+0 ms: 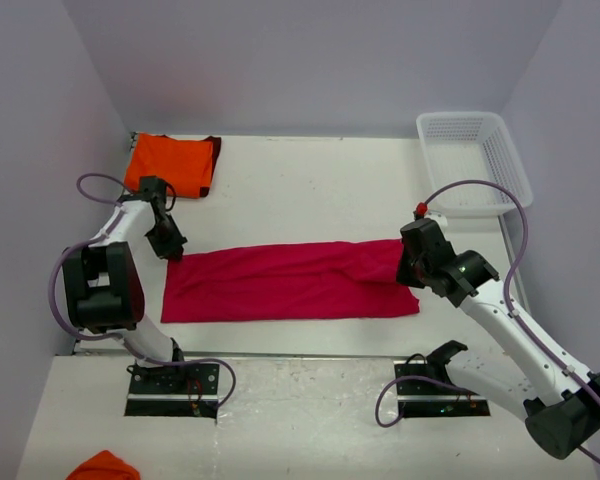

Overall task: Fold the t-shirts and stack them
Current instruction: Fold the other side of the tshirt into a rectangle

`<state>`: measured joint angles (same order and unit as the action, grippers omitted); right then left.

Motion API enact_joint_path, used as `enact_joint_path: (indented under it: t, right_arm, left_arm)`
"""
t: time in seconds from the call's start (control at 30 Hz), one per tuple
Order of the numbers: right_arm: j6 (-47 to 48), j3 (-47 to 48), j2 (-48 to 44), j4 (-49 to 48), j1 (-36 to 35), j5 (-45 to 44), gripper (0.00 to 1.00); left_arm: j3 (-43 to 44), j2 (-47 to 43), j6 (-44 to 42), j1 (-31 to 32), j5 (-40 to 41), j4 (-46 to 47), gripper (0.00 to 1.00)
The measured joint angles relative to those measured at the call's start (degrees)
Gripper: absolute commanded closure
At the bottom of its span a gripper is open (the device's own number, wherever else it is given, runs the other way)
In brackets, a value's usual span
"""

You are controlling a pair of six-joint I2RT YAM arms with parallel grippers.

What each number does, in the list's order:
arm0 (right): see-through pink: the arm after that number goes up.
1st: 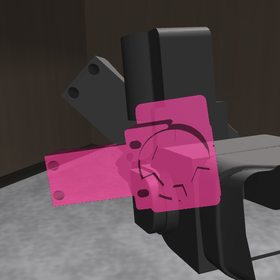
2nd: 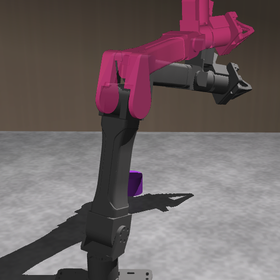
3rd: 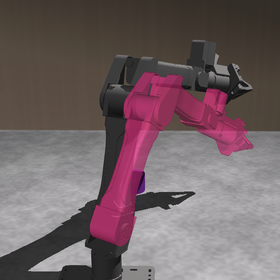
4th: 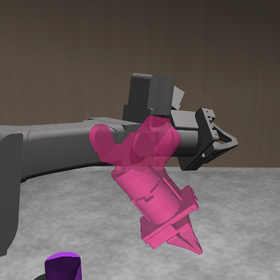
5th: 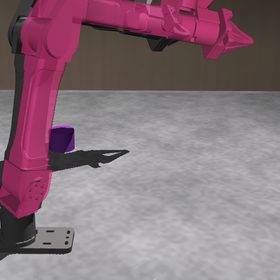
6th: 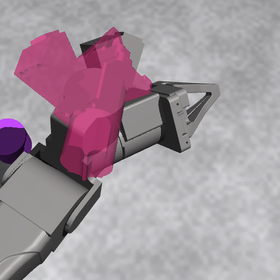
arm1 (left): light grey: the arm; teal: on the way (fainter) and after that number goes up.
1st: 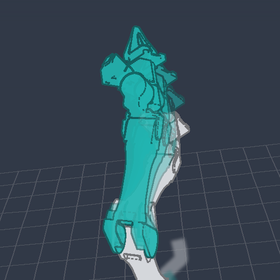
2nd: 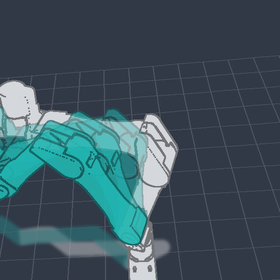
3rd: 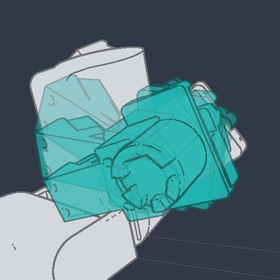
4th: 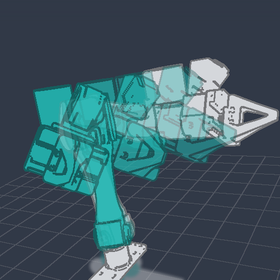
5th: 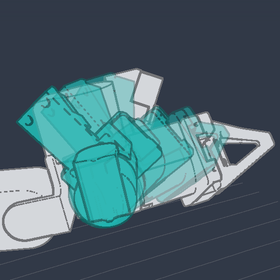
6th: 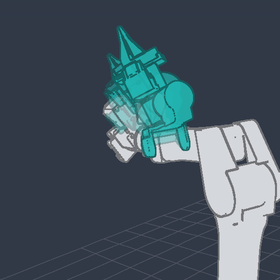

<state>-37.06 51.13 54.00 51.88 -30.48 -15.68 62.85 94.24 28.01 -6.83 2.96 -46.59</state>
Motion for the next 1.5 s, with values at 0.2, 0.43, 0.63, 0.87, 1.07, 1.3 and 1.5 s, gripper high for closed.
enact_joint_path:
  t: [0.2, 0.43, 0.63, 0.87, 1.07, 1.3, 1.5]
  right_arm:
    - [0.0, 0.0, 0.0, 0.0, 0.0, 0.0, 1.0]
    - [0.0, 0.0, 0.4, 0.0, -0.2, 0.0, 1.0]
    - [0.0, 0.0, 1.2, 0.0, -0.4, 0.0, 1.0]
    - [0.2, 0.0, 2.0, -0.1, -1.0, 0.2, 1.0]
    - [-1.0, 0.0, 3.1, 0.6, -4.3, 0.0, 1.0]
    - [-8.2, -2.3, 3.1, 0.6, -13.8, 1.9, 0.67]
    - [-19.0, -3.1, 6.1, 3.2, -28.2, 0.0, 0.41]
  left_arm:
    - [0.9, 0.0, -0.2, -0.4, 5.2, -1.3, 1.0]
    - [6.8, -0.3, -1.2, -0.6, 8.3, -2.2, 1.0]
    - [11.0, 3.5, -2.5, -0.6, 7.3, -0.5, 0.75]
    - [11.2, 8.8, -2.6, -1.8, 3.6, 0.7, 0.71]
    - [11.8, 10.0, -2.1, -3.3, 1.1, 1.8, 0.7]
    - [11.1, 5.0, -2.6, -3.3, -1.1, 2.4, 0.68]
    - [6.6, -8.6, -2.6, -2.8, -2.9, 5.0, 0.63]
